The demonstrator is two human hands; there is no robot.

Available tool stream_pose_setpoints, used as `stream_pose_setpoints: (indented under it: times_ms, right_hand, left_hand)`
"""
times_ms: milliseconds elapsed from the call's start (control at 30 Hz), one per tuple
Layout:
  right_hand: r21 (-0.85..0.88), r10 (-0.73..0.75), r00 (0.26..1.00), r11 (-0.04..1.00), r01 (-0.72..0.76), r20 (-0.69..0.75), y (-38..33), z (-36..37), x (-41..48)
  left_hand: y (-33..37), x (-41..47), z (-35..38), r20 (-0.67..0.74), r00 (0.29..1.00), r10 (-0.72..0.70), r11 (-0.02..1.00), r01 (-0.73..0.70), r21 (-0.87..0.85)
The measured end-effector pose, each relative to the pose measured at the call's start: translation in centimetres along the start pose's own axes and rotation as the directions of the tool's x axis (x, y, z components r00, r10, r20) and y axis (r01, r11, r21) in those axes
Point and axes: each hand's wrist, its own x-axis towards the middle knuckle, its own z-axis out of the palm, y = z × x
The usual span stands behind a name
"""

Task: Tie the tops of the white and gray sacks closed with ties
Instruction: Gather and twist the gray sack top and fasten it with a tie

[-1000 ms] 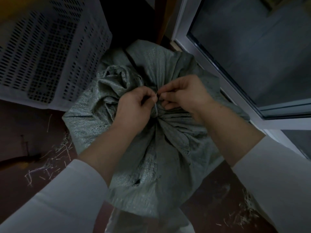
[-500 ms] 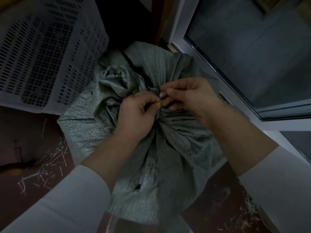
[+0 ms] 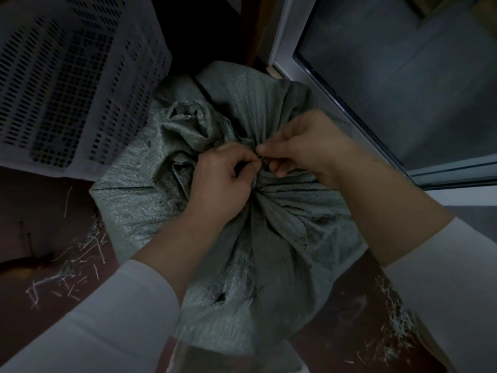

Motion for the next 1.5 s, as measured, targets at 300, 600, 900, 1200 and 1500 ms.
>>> stream_pose_setpoints:
  times_ms: [300, 600, 900, 1200, 1500]
  right_hand:
    - [0.000, -0.041, 0.997, 0.999, 0.041, 0.062, 0.63, -0.27, 0.55]
    - [0.019, -0.052, 0.992, 0.999, 0.050, 0.111, 0.69, -0.62, 0.48]
    - [0.069, -0.062, 0.993, 0.996, 0.056, 0.098, 0.81, -0.55, 0.45]
    - [0.083, -0.092, 0.996, 0.992, 0.092, -0.001, 0.99, -0.12, 0.23]
    - [0.013, -0.036, 0.998, 0.999, 0.037, -0.051, 0.67, -0.02, -0.12]
  left_hand:
    - [-0.06, 0.12, 0.16, -0.005, 1.000, 0.012, 1.000, -0.012, 0.018]
    - [-0.05, 0.19, 0.17, 0.009, 1.000, -0.007, 1.000, 0.006, 0.017]
    - [0.08, 0.20, 0.09, 0.007, 0.999, -0.032, 0.999, 0.032, 0.003]
    - [0.01, 0.40, 0.18, -0.001, 1.000, -0.031, 0.999, 0.031, 0.036]
    - [0.13, 0.15, 0.08, -0.005, 1.000, -0.016, 0.999, 0.016, 0.041]
